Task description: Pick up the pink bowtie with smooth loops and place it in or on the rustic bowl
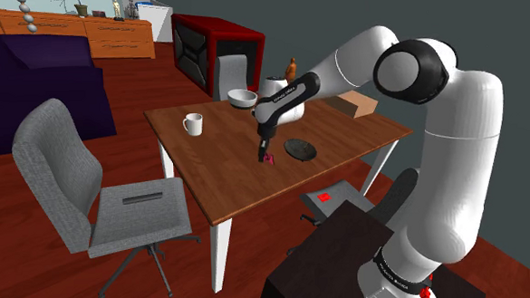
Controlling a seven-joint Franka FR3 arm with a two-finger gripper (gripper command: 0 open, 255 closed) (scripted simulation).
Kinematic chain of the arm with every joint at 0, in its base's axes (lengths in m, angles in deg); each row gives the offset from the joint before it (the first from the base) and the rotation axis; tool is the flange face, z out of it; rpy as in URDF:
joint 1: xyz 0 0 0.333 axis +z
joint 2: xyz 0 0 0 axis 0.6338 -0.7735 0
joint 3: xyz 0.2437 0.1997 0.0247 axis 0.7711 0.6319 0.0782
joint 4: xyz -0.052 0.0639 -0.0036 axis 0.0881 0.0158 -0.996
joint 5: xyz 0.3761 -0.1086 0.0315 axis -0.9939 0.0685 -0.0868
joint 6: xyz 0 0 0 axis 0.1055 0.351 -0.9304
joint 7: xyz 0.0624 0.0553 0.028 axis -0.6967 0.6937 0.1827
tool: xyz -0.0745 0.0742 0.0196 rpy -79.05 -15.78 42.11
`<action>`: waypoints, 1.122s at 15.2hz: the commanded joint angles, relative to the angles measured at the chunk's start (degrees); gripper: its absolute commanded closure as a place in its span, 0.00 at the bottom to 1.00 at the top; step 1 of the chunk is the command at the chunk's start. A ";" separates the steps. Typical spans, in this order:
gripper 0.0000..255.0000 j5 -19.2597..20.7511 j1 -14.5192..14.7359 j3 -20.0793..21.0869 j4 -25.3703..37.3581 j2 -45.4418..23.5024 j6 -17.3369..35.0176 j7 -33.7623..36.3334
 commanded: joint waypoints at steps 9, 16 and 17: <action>1.00 -1.93 -9.83 -2.56 8.77 -5.33 -3.56 -13.35; 1.00 -3.22 -16.47 -3.74 18.97 -11.33 -7.90 -21.29; 1.00 -3.39 -17.42 -3.86 20.77 -12.37 -8.67 -22.33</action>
